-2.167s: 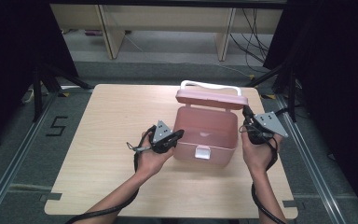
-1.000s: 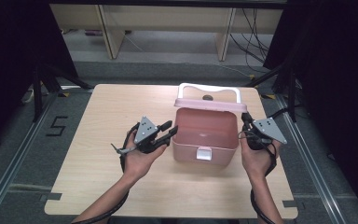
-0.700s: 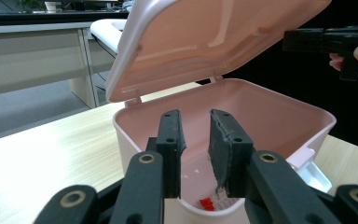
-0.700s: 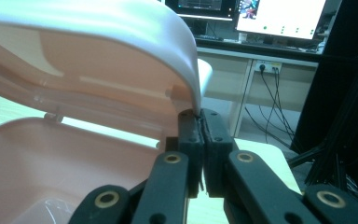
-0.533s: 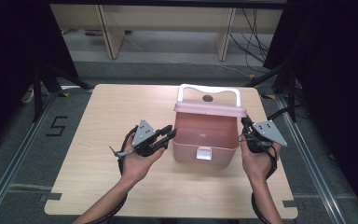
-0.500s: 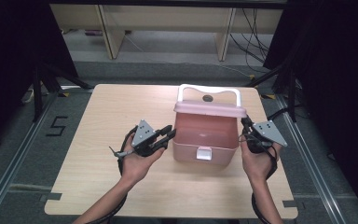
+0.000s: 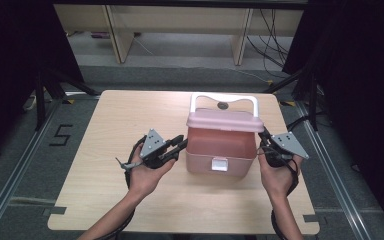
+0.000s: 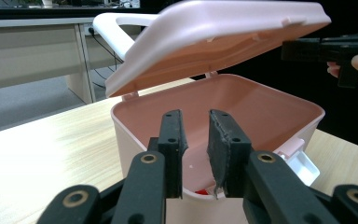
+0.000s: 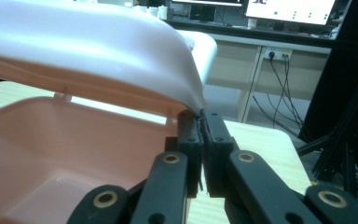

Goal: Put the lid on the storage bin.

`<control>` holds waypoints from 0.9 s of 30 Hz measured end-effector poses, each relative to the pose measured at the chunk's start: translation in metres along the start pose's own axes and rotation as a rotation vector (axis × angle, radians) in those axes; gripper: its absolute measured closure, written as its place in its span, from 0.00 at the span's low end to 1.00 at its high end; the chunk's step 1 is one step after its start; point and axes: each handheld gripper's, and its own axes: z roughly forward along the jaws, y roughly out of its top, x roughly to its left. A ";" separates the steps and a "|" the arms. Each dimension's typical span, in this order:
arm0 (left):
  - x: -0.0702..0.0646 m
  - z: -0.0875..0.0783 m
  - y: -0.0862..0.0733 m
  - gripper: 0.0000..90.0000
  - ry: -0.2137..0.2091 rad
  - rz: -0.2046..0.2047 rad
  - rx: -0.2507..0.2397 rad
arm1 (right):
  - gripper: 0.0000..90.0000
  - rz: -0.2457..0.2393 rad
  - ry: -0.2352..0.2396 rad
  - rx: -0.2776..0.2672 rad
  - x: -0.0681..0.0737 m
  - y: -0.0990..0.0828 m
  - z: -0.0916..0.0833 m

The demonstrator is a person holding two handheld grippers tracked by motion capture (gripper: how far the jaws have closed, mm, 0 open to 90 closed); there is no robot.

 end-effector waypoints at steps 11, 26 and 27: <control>0.001 0.001 -0.001 0.83 0.004 -0.007 0.005 | 0.99 0.004 0.011 0.064 -0.002 -0.012 0.000; 0.004 0.003 -0.006 0.83 0.005 -0.020 0.016 | 1.00 0.021 0.021 0.145 -0.014 -0.026 -0.001; 0.004 0.003 -0.006 0.83 0.006 -0.023 0.017 | 1.00 0.009 0.019 0.146 -0.015 -0.026 -0.002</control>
